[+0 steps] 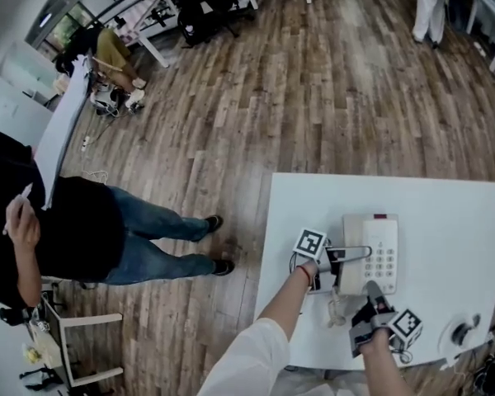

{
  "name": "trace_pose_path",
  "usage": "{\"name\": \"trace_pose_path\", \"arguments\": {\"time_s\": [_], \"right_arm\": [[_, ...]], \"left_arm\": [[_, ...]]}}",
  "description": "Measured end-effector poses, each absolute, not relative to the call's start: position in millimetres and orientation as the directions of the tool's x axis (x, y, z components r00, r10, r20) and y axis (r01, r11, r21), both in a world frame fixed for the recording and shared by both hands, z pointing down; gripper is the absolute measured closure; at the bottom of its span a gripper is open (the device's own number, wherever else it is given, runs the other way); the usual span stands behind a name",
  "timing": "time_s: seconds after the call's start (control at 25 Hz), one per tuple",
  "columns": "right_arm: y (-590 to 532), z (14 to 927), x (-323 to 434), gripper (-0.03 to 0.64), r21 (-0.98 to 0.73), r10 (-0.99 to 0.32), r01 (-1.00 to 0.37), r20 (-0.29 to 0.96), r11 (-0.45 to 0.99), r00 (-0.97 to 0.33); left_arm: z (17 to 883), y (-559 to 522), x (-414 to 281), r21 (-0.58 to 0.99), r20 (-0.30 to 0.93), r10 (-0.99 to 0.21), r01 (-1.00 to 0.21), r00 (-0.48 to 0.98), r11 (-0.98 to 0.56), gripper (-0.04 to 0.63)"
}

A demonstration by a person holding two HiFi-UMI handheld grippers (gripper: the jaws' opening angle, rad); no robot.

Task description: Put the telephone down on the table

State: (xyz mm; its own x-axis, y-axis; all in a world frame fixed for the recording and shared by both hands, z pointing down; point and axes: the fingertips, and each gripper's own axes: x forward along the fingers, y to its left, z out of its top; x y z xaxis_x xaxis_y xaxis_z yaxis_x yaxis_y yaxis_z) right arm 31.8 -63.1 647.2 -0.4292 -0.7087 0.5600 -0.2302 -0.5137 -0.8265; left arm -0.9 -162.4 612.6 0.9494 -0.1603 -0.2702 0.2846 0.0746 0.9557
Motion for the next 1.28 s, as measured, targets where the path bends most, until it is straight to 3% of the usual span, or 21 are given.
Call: {"name": "trace_pose_path", "arguments": {"time_s": [0.2, 0.68, 1.04, 1.28], "right_arm": [[-66.5, 654.3, 37.3, 0.457, -0.830, -0.710, -0.258, 0.557, -0.495, -0.431], [-66.3, 637.8, 21.6, 0.460, -0.832, -0.714, -0.185, 0.547, -0.524, -0.437], [-68.4, 646.3, 16.9, 0.459, -0.817, -0.708, -0.169, 0.565, -0.551, -0.425], [-66.5, 658.1, 19.8, 0.459, -0.804, -0.697, -0.166, 0.582, -0.572, -0.419]], "left_arm": [[601.9, -160.8, 1.4, 0.942, -0.302, -0.166, 0.320, 0.939, 0.099, 0.118], [603.0, -160.8, -25.4, 0.970, -0.208, -0.172, 0.226, 0.963, 0.093, 0.118], [609.3, -155.6, -59.2, 0.998, -0.038, -0.251, 0.049, 0.967, 0.038, 0.118], [604.8, -148.0, -67.5, 1.000, 0.014, -0.331, -0.013, 0.944, 0.006, 0.118]]}}
